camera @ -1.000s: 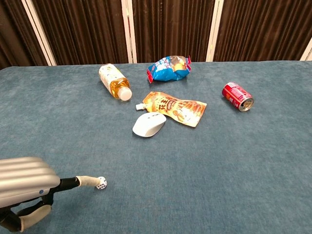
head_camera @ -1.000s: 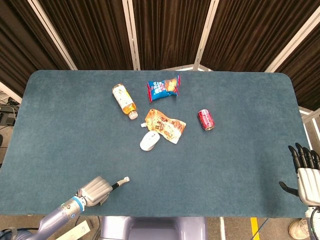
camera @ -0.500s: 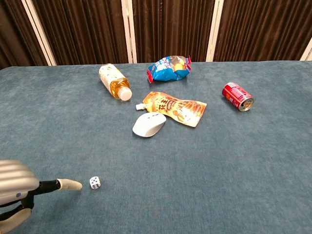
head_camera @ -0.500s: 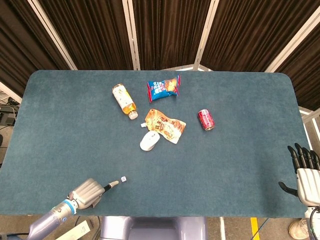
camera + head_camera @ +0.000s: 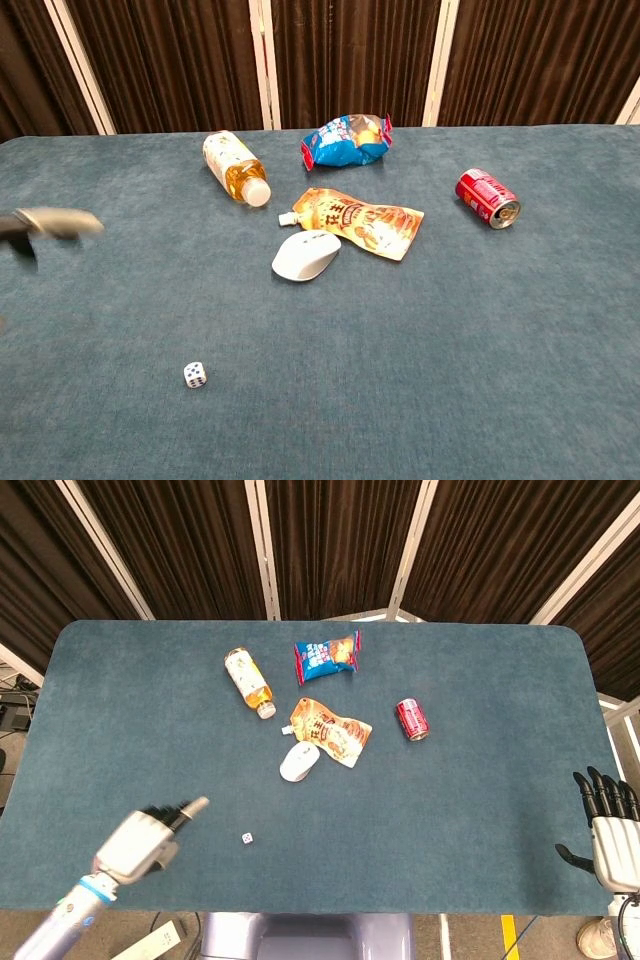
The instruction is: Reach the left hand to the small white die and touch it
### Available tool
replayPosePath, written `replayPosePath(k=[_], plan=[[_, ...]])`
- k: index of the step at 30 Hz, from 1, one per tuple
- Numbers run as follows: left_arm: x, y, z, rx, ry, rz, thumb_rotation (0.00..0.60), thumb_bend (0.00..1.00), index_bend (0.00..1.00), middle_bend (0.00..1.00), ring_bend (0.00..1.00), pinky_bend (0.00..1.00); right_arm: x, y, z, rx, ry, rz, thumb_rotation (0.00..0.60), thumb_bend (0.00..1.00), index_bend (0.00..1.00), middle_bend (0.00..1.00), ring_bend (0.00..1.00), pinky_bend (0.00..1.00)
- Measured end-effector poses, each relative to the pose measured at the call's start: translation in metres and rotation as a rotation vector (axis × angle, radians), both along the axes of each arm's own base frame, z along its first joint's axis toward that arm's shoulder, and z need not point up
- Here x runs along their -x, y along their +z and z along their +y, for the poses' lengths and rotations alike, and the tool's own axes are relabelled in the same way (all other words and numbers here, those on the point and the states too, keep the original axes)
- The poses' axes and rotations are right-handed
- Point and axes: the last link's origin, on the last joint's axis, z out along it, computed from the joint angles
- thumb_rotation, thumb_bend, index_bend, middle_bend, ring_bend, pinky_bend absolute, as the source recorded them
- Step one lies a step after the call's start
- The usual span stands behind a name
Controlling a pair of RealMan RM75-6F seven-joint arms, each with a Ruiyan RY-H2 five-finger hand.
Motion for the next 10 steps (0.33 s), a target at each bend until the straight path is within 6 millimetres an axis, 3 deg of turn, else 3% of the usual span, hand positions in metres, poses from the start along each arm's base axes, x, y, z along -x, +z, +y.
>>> replayPosePath(k=[6,10], plan=[[0.026,0.042,-0.016,-0.204,0.076,-0.027,0.600,0.26,0.00,0.00,0.00,0.00,-0.004,-0.001,0.001,-0.004,0.016,0.003,0.600,0.02,0.00,0.00,0.00,0.00],[0.039,0.057,-0.020,-0.270,0.104,-0.041,0.600,0.26,0.00,0.00,0.00,0.00,-0.007,-0.001,0.001,-0.001,0.032,0.001,0.600,0.02,0.00,0.00,0.00,0.00]])
